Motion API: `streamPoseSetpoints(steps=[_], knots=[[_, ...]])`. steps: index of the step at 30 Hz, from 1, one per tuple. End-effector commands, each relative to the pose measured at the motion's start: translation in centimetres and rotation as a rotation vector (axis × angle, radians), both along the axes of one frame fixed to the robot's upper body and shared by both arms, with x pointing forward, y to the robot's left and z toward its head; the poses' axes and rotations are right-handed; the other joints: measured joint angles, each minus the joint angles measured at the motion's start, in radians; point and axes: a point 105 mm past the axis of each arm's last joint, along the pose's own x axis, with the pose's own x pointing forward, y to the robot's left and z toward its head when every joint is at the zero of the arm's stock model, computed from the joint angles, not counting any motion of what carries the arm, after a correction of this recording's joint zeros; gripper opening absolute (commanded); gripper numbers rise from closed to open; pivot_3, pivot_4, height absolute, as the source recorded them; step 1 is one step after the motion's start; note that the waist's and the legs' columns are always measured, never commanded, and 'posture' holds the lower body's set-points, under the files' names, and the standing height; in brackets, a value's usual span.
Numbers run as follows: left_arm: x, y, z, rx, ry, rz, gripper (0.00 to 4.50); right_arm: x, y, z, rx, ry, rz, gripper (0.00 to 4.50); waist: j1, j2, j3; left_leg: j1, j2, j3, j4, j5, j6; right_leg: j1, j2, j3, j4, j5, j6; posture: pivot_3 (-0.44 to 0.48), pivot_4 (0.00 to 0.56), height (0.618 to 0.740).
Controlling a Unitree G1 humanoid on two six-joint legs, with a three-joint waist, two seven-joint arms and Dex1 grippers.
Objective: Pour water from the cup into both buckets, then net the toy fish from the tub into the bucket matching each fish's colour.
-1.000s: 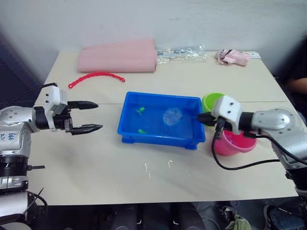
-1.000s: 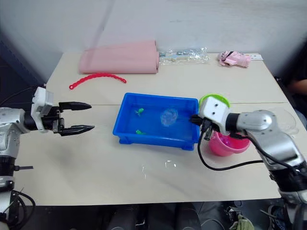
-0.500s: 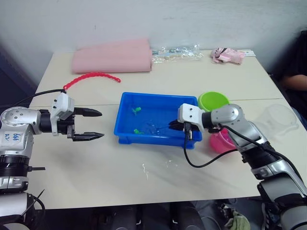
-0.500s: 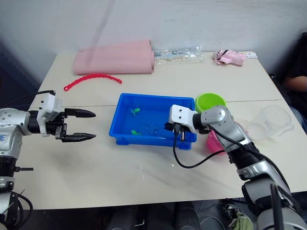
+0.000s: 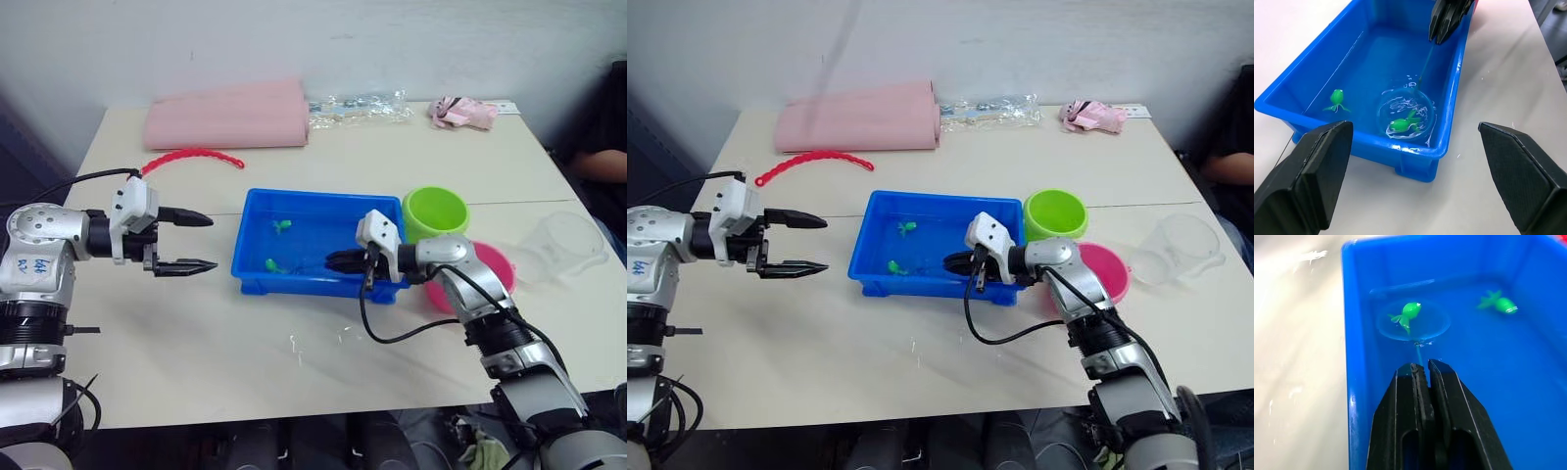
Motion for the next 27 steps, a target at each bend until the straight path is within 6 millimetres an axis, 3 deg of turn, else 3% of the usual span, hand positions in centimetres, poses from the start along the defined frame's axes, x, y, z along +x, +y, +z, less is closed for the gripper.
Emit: streamPoseSetpoints(steps=[1,7,13,22,27], knots=[[-0.2,0.1,1.7,-0.133,-0.040,0.022,4.46,-0.9,-1.1,3.3,0.139,-0.074,-0.014,0.00,0.000,0.000,0.000,0.000,0.000,0.000,0.000,0.000,0.000,0.000,0.000,0.000,0.000,0.000,0.000,0.000,0.150,0.740],[-0.3,-1.0,2.5,-0.277,-0.071,0.043,4.46,-2.6,-4.0,4.6,0.180,-0.090,-0.058,0.00,0.006,0.000,0.000,0.000,0.000,-0.001,0.000,0.000,0.000,0.001,-0.001,0.000,0.000,0.000,0.000,0.000,0.150,0.740],[-0.1,-4.6,3.7,-0.380,-0.186,0.011,4.46,-3.8,-6.6,5.7,0.182,-0.131,-0.152,0.00,0.007,0.000,0.000,0.000,0.000,-0.002,0.001,0.000,0.000,0.001,-0.001,0.000,0.001,0.000,0.000,0.000,0.150,0.740],[1.5,-9.6,2.1,-0.522,-0.083,0.083,4.46,-4.6,-12.2,8.4,0.238,-0.261,-0.441,0.00,0.008,0.000,0.000,0.001,0.000,-0.001,0.000,0.000,0.000,0.002,-0.001,0.000,0.000,0.000,0.000,0.000,0.150,0.740],[1.4,-11.2,2.0,-0.558,-0.063,0.054,4.46,-5.1,-16.8,9.3,0.144,-0.384,-0.629,0.00,0.020,0.000,0.000,0.001,-0.001,-0.001,0.001,0.000,0.000,0.002,-0.001,0.001,0.000,0.000,0.000,0.000,0.150,0.740]])
